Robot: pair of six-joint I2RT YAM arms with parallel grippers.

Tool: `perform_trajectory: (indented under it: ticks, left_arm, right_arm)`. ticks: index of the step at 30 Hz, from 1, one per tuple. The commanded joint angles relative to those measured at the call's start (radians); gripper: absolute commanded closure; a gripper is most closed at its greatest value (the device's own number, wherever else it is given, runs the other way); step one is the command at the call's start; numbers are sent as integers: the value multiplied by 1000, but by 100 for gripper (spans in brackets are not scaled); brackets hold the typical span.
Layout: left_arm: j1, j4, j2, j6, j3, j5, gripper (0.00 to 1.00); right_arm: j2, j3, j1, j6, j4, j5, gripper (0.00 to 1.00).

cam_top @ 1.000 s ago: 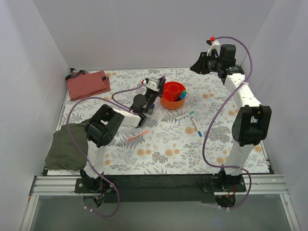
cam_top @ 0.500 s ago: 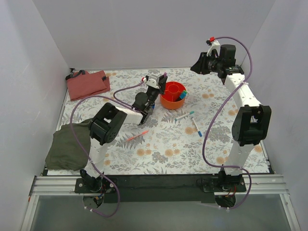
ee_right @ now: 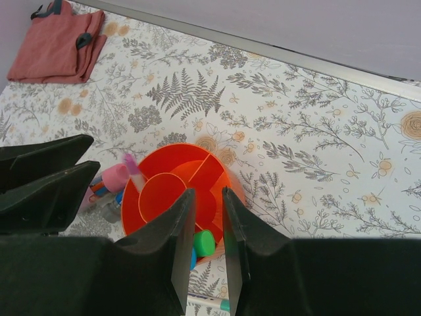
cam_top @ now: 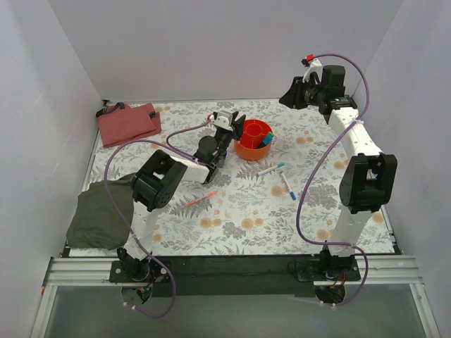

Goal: Sort the stationery into containers
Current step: Place the pen in the storage box, then move the storage box to the center of the board.

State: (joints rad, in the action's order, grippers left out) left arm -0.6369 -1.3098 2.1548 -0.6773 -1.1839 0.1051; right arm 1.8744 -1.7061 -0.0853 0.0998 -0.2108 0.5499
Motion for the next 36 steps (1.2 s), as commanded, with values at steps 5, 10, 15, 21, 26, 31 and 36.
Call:
perform_trajectory:
  ticks: [5,10,15,21,26,31,36]
  left_arm:
    - [3,9,-70,7,47,39,63]
    - [22,99,-121,64,-9,85,65]
    - [179,773,-110,-158,-296,-33,100]
    - [275,1274,14,-162,-635,-301,100]
    - [299,1380,80,-208,-694,-479,100]
    - [301,1371,111,-300,-685,-649,100]
    - [298,1336,125,-355,-643,-683,100]
  right_arm:
    - [11,-33,5,-18,14,-7,68]
    - [-11,-26,7,-58,-7,-22,68]
    - [-110,132,9,-126,-76,-10,74]
    - [-198,210,10,-204,-104,-73,78]
    - [-219,214,9,-207,-85,-70,78]
    - [-204,192,-19,-236,-101,-34,78]
    - [-164,166,-128,-360,-157,-76,79]
